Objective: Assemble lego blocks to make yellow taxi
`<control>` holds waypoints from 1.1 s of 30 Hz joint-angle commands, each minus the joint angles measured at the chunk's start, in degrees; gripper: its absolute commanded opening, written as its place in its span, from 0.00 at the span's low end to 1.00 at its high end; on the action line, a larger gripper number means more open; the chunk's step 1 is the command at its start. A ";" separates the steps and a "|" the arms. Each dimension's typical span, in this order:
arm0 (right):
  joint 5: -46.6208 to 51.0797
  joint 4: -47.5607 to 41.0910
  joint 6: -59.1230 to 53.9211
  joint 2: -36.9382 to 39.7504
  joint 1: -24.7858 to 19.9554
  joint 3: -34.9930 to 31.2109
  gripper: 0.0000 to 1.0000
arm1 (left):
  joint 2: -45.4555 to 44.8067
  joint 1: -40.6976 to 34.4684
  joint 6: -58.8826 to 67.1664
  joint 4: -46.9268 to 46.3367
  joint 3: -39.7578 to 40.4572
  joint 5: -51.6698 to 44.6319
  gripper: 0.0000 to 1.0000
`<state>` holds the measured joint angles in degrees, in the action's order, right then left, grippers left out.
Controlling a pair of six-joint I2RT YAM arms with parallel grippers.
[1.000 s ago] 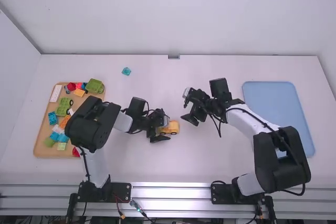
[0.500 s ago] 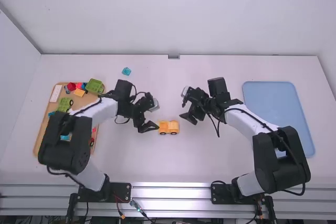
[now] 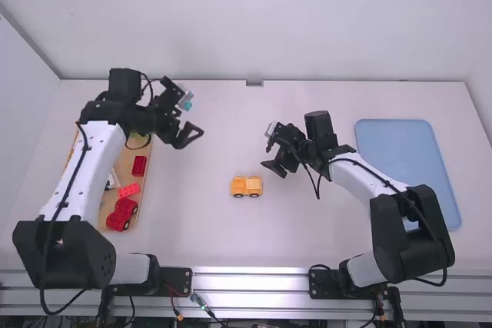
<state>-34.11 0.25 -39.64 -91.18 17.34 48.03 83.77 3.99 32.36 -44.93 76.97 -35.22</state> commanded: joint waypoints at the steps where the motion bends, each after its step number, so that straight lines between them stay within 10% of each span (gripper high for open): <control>1: -0.09 0.00 0.42 0.70 -0.07 -0.09 0.99 | -1.11 1.38 -18.80 0.72 4.68 7.76 0.99; 14: -0.11 0.94 0.46 0.70 -0.04 -0.09 0.98 | 16.76 6.91 -37.33 -11.72 31.54 35.82 0.99; 33: -0.52 1.05 1.03 0.70 -0.04 -0.09 0.99 | 53.42 24.02 -45.72 -30.97 61.31 34.01 1.00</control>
<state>-34.11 1.34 -38.94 -91.18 17.30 48.03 135.79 27.55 -11.77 -75.24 137.16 -0.21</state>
